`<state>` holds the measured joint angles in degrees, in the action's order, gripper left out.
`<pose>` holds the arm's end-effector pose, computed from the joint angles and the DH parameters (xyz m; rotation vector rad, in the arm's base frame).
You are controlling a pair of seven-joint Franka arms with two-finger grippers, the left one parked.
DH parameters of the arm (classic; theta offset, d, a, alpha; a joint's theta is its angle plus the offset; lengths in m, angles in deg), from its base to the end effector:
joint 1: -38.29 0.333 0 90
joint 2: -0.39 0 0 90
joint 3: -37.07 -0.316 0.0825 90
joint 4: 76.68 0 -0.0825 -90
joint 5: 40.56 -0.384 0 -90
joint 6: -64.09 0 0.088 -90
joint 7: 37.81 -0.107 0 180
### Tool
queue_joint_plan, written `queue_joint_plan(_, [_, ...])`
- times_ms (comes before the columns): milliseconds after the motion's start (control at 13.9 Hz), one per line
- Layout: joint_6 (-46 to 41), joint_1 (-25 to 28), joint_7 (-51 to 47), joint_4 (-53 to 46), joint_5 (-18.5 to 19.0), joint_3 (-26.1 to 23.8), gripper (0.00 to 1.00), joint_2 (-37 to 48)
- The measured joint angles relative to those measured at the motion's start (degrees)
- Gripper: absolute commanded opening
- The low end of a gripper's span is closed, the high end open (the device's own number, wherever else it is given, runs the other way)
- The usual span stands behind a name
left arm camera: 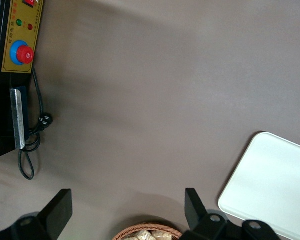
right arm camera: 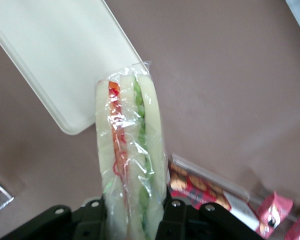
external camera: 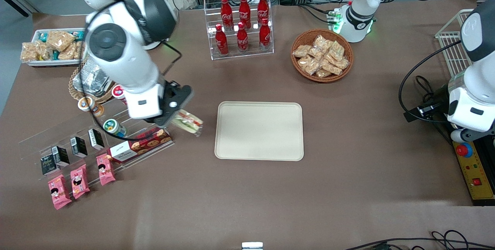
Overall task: Place sandwich on tray
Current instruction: 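Carry the sandwich with the right gripper over the cream tray, then lower the sandwich onto the tray and open the right gripper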
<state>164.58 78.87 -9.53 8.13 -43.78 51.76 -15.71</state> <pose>0.5696 0.3036 0.5194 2.7839 1.4228 0.0024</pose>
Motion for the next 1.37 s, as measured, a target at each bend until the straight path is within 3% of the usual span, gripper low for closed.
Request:
queue_joint_plan(575, [17.0,3.8,1.9,-3.6,0.0,-4.2,0.36,-13.2])
queue_joint_plan(1365, [27.7,7.8,2.3,-4.4,0.8,-4.5,0.35,-26.0])
